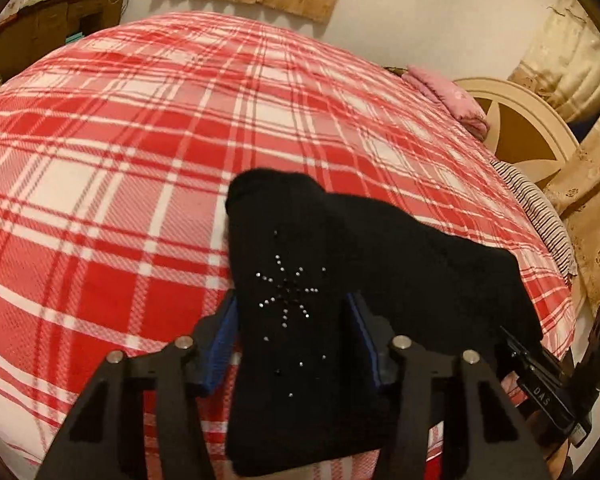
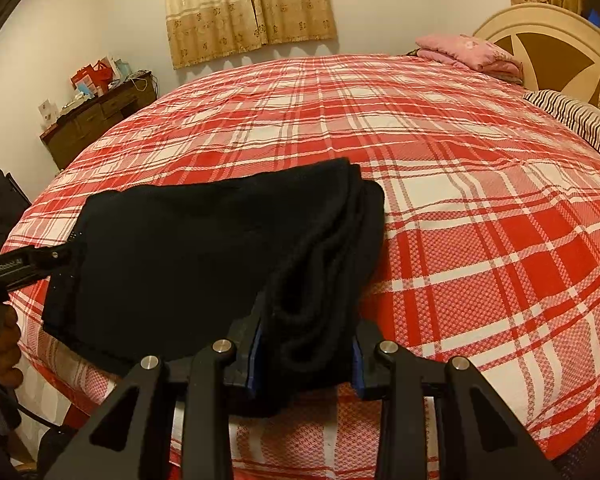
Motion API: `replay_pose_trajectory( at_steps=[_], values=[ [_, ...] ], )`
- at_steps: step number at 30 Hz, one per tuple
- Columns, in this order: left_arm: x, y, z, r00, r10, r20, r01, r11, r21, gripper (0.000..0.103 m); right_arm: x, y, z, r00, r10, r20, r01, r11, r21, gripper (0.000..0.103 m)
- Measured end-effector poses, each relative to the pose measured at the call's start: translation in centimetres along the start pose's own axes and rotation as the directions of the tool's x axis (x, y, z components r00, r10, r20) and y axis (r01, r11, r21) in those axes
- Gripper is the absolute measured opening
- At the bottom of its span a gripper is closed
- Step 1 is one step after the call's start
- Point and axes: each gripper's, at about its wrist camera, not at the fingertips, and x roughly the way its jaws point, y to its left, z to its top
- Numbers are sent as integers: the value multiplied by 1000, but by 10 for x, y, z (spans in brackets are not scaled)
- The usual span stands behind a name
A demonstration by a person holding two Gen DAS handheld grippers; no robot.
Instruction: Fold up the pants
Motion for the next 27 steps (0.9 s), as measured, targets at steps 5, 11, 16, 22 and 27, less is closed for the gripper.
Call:
replay_pose_trajectory(
  at_steps=[5, 11, 16, 22, 27],
  values=[
    [-2, -8, -4, 1000, 20, 7, -20, 999, 28, 28, 1, 0, 1, 1000, -9, -4, 9, 1000, 0, 36],
    [-7, -19, -2, 998, 57, 37, -60, 995, 82, 17, -4, 10, 7, 999, -47, -7, 47, 998, -36, 36],
    [-26, -29, 2, 990, 90, 108, -106, 983, 148, 16, -21, 27, 16, 997, -60, 44, 63, 995, -82, 36],
    [-46, -27, 9, 979, 110, 170, -139, 976, 166, 16, -33, 56, 31, 995, -22, 97, 36, 988, -147, 36],
    [-66, -7, 18, 963, 155, 221, -186, 974, 126, 16, -36, 87, 40, 991, 36, 128, -9, 979, -205, 35]
  ],
)
